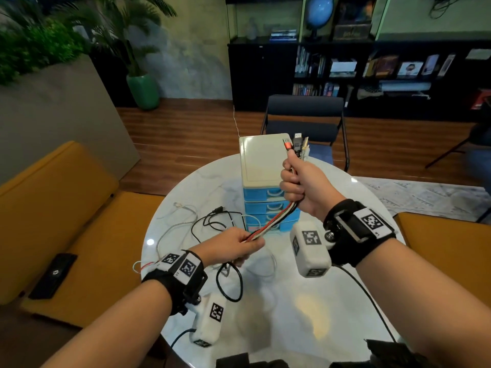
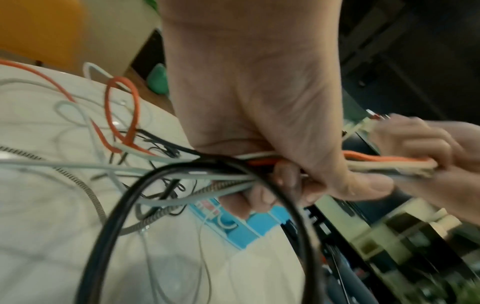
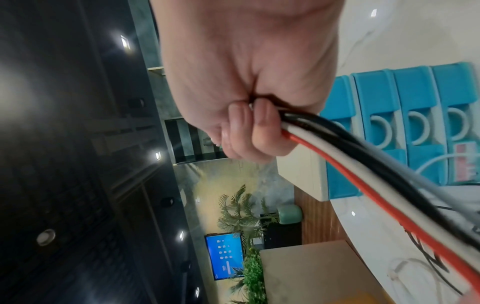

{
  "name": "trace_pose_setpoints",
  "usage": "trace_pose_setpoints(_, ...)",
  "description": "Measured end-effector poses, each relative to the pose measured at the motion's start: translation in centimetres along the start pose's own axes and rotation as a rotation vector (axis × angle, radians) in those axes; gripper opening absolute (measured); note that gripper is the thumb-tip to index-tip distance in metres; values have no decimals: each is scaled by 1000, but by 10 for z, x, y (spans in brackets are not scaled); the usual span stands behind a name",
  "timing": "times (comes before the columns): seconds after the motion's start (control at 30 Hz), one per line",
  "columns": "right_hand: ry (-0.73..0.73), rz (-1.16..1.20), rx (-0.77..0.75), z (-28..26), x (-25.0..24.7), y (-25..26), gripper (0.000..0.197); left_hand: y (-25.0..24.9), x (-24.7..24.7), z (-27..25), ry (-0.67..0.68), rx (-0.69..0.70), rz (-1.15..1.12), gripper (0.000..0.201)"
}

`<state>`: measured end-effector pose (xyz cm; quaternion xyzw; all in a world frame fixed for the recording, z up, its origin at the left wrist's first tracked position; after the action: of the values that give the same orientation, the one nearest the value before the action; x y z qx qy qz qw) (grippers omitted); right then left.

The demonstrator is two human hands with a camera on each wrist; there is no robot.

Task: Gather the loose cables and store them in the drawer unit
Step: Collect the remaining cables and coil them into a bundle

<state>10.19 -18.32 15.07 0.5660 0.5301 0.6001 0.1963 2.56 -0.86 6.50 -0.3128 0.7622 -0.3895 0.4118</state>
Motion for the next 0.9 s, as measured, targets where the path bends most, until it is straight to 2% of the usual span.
trace_pose_setpoints(0.17, 36, -87, 73, 1, -1, -4, 36, -1, -20, -4, 53, -3, -150, 30)
trace_pose_setpoints(0.2, 45, -109, 89, 0, -1, -4, 36, -2, -23, -4, 59, 1, -191, 33)
trace_pose_setpoints(0.3, 64, -167, 145, -2, 0, -7, 35, -1, -32, -3, 34, 32, -270, 62)
trace_pose_setpoints(0.33, 71, -185, 166, -2, 0, -8, 35, -2, -35, -2, 22, 34, -302, 64)
trace_pose_setpoints(0.43, 134, -295, 231, -3, 2, -13, 34, -6, -38, 1, 27, 18, -346, 43)
trace_pose_setpoints(0.53, 199, -421, 288, -5, 3, -17, 33, -9, -38, 3, 80, 10, -282, 34)
trace_pose_setpoints(0.6, 190, -438, 300, -5, 4, -21, 28, -11, -39, 4, 84, -4, -234, 30)
trace_pose_setpoints(0.73, 139, -421, 222, 0, 0, -29, 26, -10, -42, 4, 70, -10, -170, 33)
trace_pose_setpoints(0.8, 104, -390, 162, 2, -4, -32, 26, -10, -42, 3, 34, -6, -51, 41)
trace_pose_setpoints(0.9, 75, -373, 139, 3, -7, -38, 28, -14, -46, 5, -51, 32, 151, 36)
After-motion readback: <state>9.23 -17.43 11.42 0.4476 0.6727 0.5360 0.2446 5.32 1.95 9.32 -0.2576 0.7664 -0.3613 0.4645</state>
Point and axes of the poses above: each hand's wrist, its own z-axis towards the middle knuckle, its own x-axis out of the palm, y = z × x, the point moved 1 cm from there along z, towards the middle knuckle, and after that the axes turned 1 degree about y, right-handed, at the moved point
